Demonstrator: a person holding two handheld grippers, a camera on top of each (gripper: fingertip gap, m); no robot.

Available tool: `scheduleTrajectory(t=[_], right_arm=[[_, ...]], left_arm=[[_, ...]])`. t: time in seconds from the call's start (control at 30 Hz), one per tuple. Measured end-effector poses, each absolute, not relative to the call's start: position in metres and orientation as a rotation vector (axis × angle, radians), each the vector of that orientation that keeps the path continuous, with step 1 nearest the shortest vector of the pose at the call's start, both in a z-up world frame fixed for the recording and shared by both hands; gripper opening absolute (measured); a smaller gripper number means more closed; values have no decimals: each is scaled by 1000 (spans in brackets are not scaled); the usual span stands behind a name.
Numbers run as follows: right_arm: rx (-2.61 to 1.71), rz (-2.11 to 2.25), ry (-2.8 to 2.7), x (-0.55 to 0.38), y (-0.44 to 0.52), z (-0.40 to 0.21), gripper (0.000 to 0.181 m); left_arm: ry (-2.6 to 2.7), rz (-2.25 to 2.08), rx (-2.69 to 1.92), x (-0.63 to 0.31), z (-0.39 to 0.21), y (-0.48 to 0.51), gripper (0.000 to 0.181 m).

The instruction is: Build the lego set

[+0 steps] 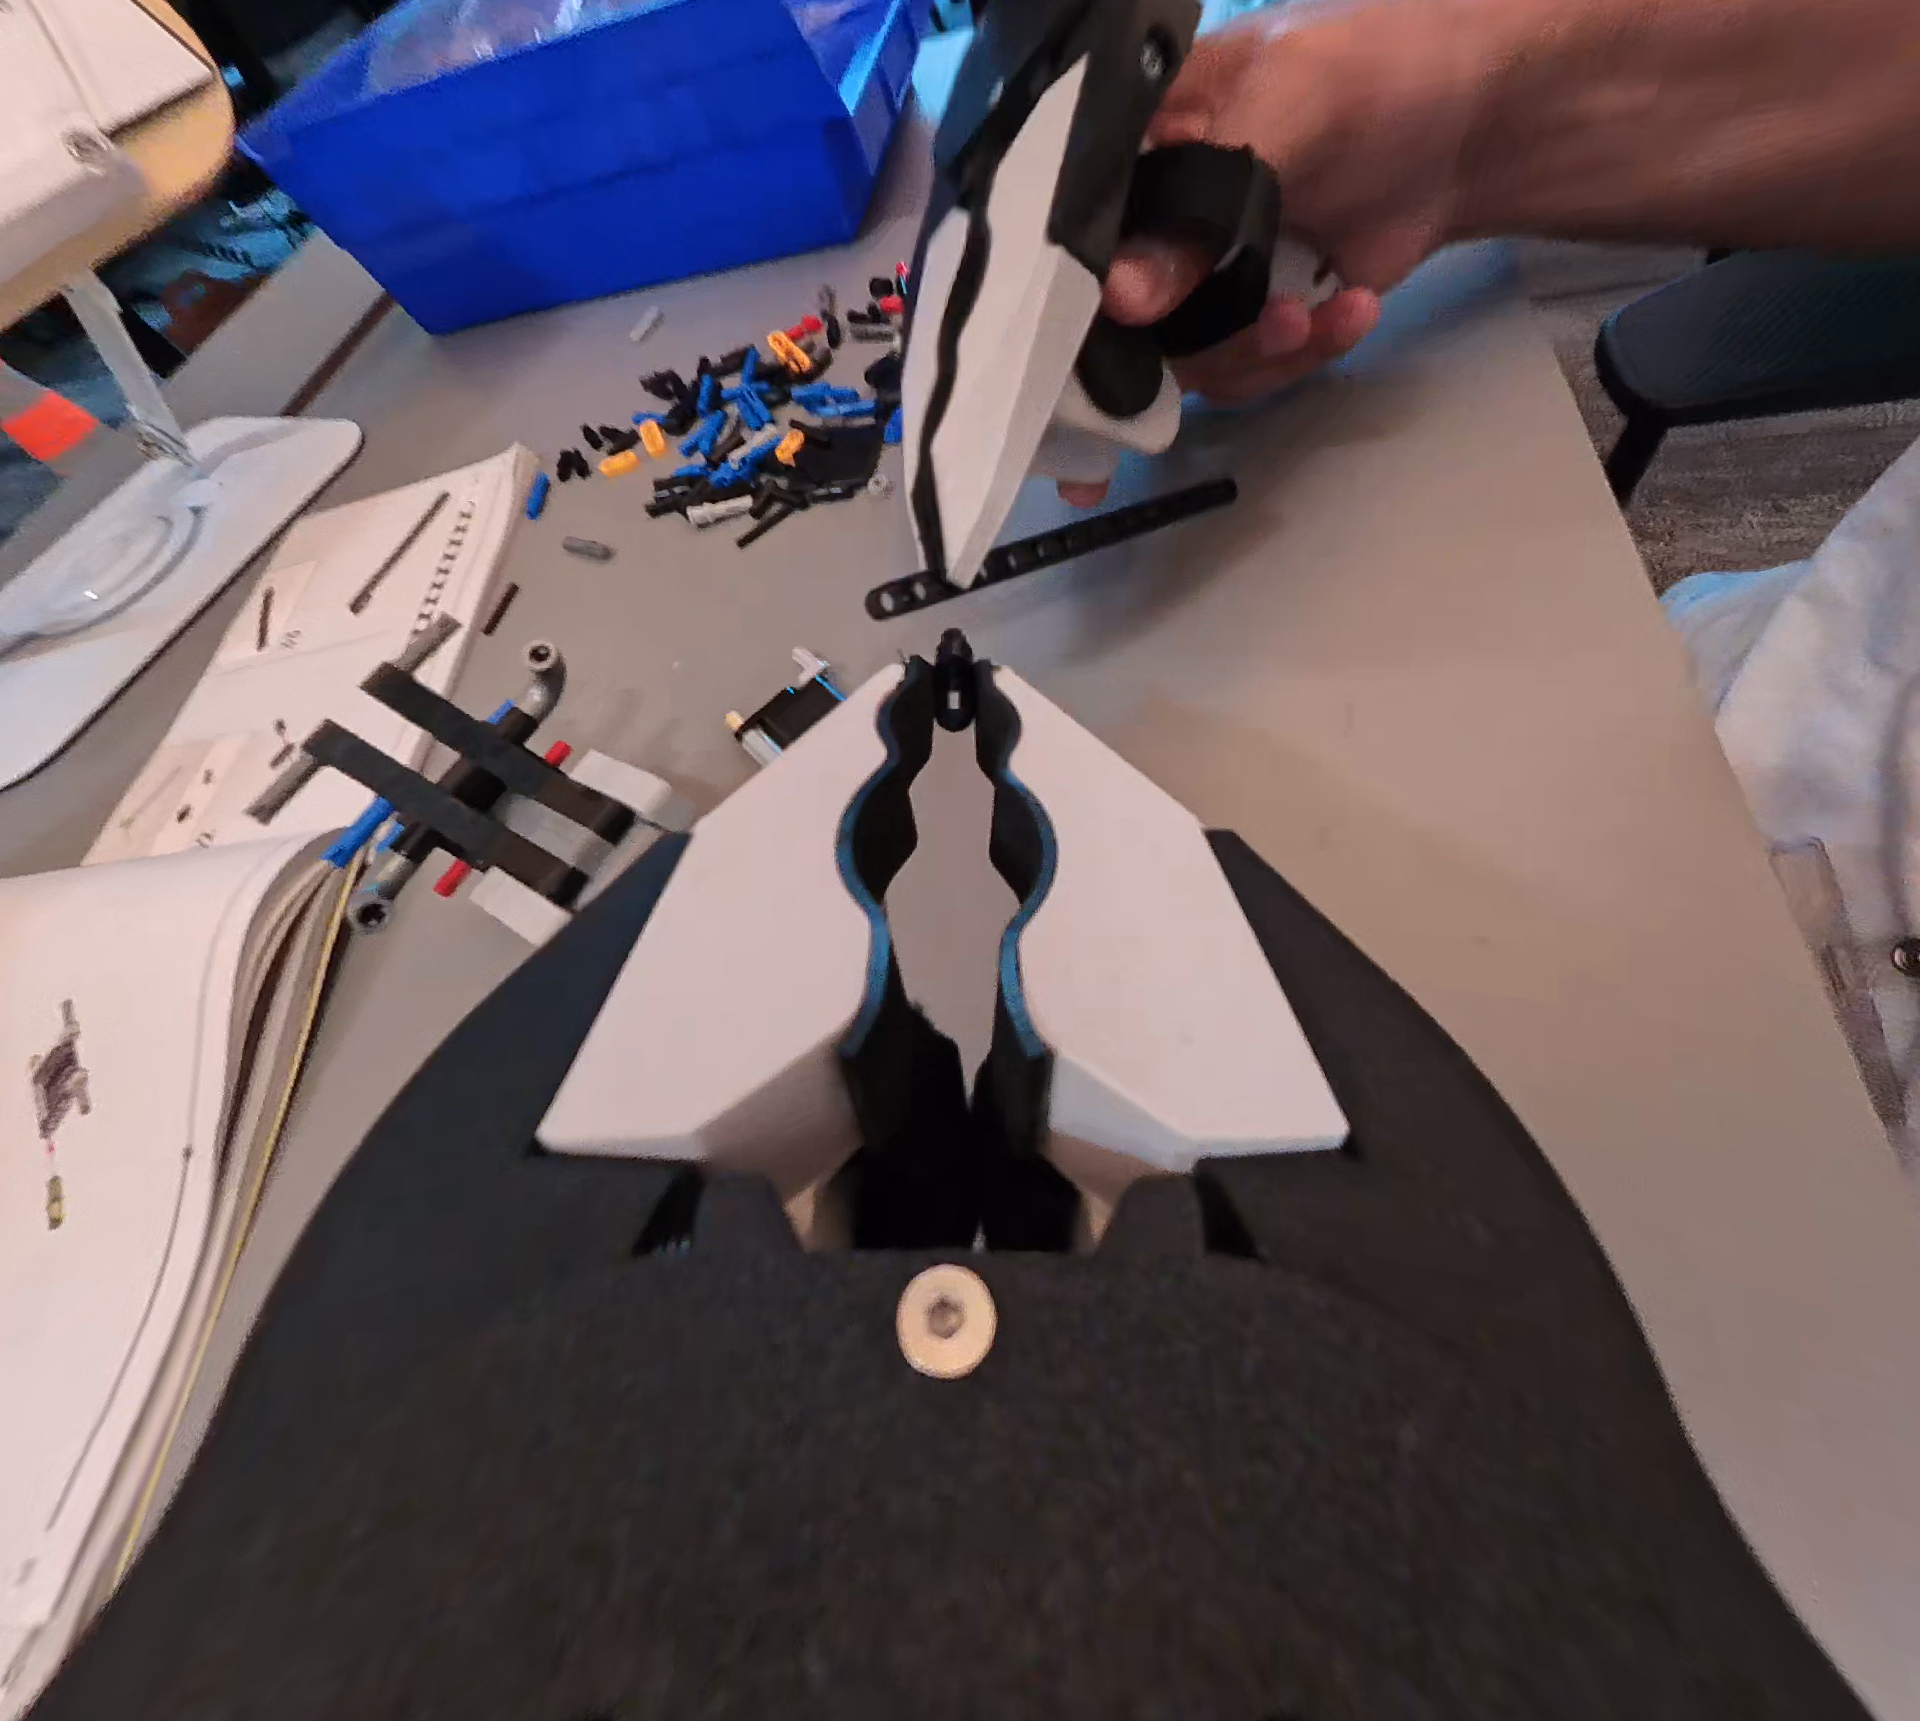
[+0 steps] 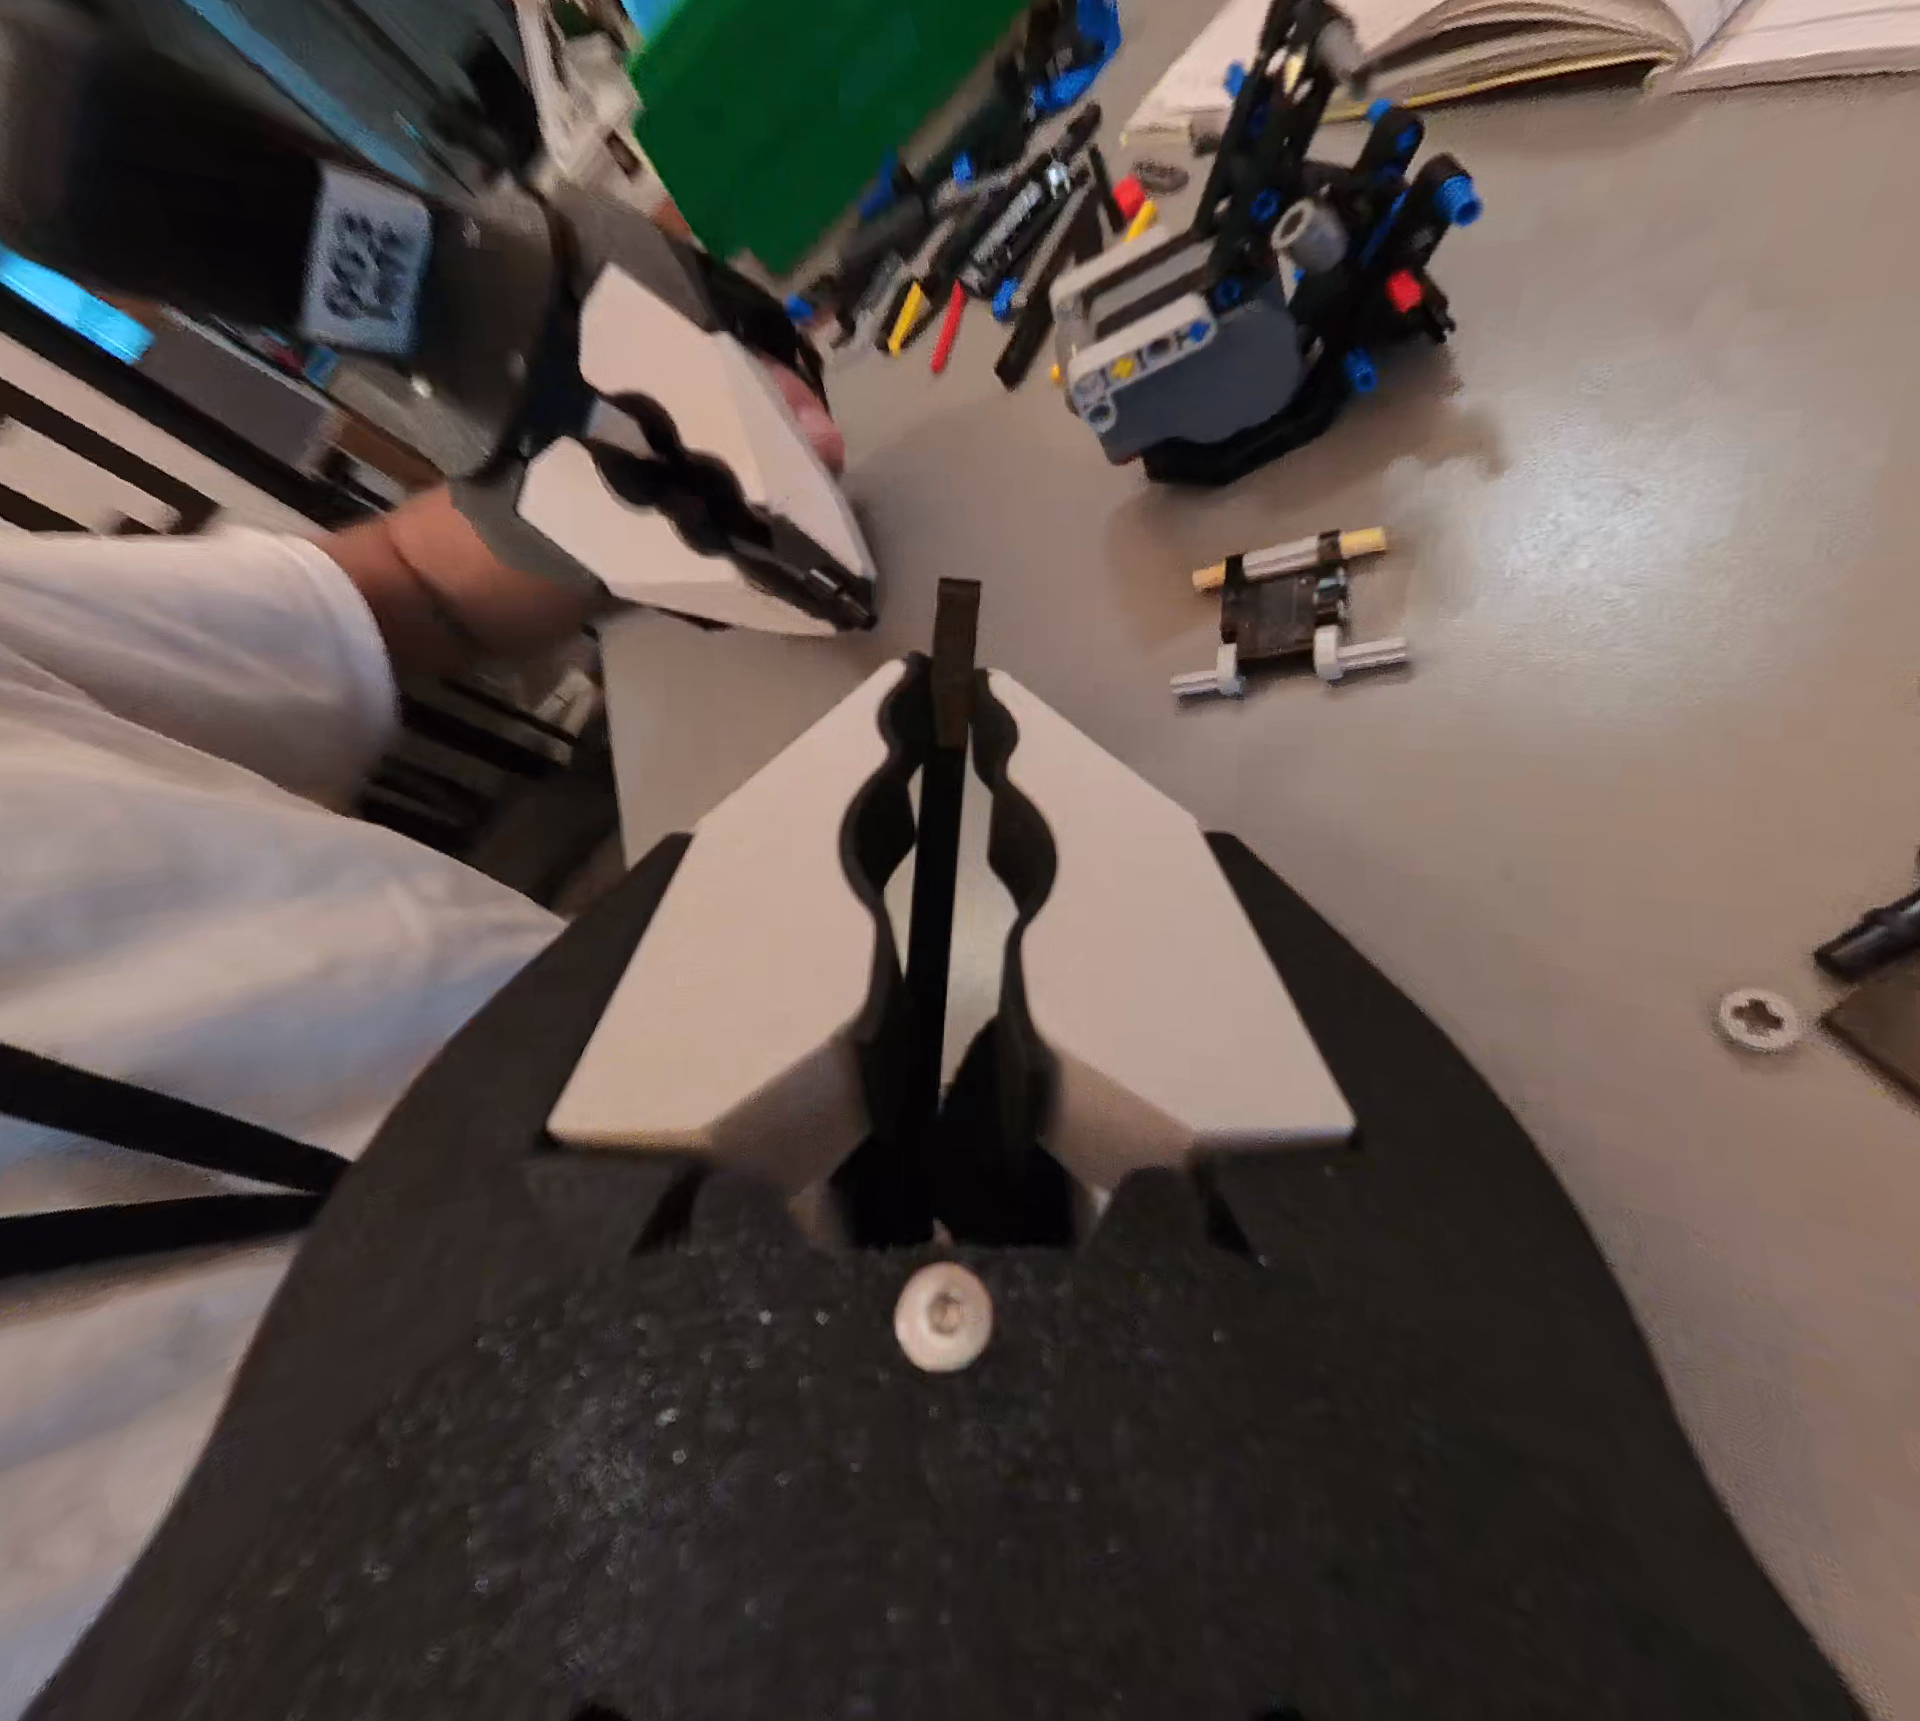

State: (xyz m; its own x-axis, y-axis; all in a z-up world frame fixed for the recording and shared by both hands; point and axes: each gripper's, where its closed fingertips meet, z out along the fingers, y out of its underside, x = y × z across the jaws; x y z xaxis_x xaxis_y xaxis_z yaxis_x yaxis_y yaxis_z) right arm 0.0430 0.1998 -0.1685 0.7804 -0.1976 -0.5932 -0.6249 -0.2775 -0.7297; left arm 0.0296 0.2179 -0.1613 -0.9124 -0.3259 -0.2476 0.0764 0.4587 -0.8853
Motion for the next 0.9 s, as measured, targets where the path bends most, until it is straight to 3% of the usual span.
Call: scheduleTrajectory(t=[0.03, 0.57, 0.77, 0.9], right_arm=[[-1799, 506, 631, 43, 200, -166, 6], [-1654, 231, 595, 52, 215, -146, 6], [-1768, 441, 593, 44, 219, -162, 6], [-1951, 349, 531, 45, 217, -173, 6]], left_arm=[[2310, -1456, -201, 29, -158, 218, 6], [2038, -1271, -103, 41, -139, 220, 5], [1906, -937, 130, 48, -147, 233, 6], [1858, -752, 279, 43, -158, 228, 5]])
